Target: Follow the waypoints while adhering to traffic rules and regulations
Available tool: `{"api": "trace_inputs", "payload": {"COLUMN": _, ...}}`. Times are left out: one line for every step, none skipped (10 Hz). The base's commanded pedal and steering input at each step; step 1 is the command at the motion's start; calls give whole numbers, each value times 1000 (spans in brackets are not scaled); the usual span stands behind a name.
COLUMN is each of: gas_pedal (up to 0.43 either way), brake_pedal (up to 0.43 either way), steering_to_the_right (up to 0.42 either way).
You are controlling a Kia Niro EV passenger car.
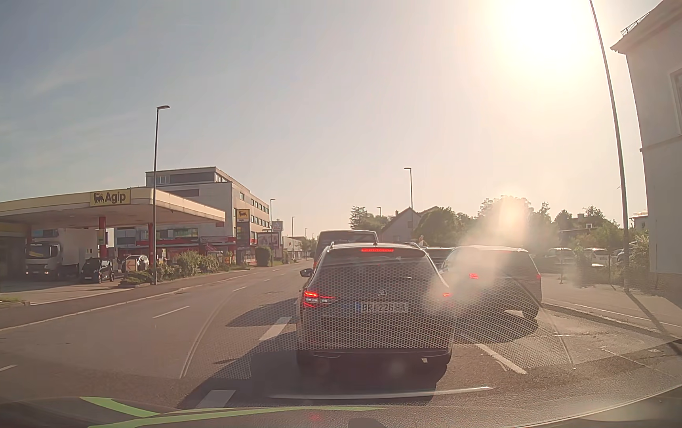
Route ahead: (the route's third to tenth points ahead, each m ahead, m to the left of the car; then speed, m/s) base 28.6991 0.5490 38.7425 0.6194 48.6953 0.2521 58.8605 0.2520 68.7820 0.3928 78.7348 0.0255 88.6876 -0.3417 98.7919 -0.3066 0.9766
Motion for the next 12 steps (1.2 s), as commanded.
{"api": "trace_inputs", "payload": {"gas_pedal": 0, "brake_pedal": 213, "steering_to_the_right": 3}}
{"api": "trace_inputs", "payload": {"gas_pedal": 0, "brake_pedal": 213, "steering_to_the_right": 3}}
{"api": "trace_inputs", "payload": {"gas_pedal": 0, "brake_pedal": 213, "steering_to_the_right": 3}}
{"api": "trace_inputs", "payload": {"gas_pedal": 0, "brake_pedal": 213, "steering_to_the_right": 4}}
{"api": "trace_inputs", "payload": {"gas_pedal": 0, "brake_pedal": 213, "steering_to_the_right": 3}}
{"api": "trace_inputs", "payload": {"gas_pedal": 0, "brake_pedal": 213, "steering_to_the_right": 4}}
{"api": "trace_inputs", "payload": {"gas_pedal": 0, "brake_pedal": 213, "steering_to_the_right": 3}}
{"api": "trace_inputs", "payload": {"gas_pedal": 0, "brake_pedal": 213, "steering_to_the_right": 4}}
{"api": "trace_inputs", "payload": {"gas_pedal": 0, "brake_pedal": 213, "steering_to_the_right": 4}}
{"api": "trace_inputs", "payload": {"gas_pedal": 0, "brake_pedal": 213, "steering_to_the_right": 3}}
{"api": "trace_inputs", "payload": {"gas_pedal": 0, "brake_pedal": 213, "steering_to_the_right": 4}}
{"api": "trace_inputs", "payload": {"gas_pedal": 0, "brake_pedal": 213, "steering_to_the_right": 4}}
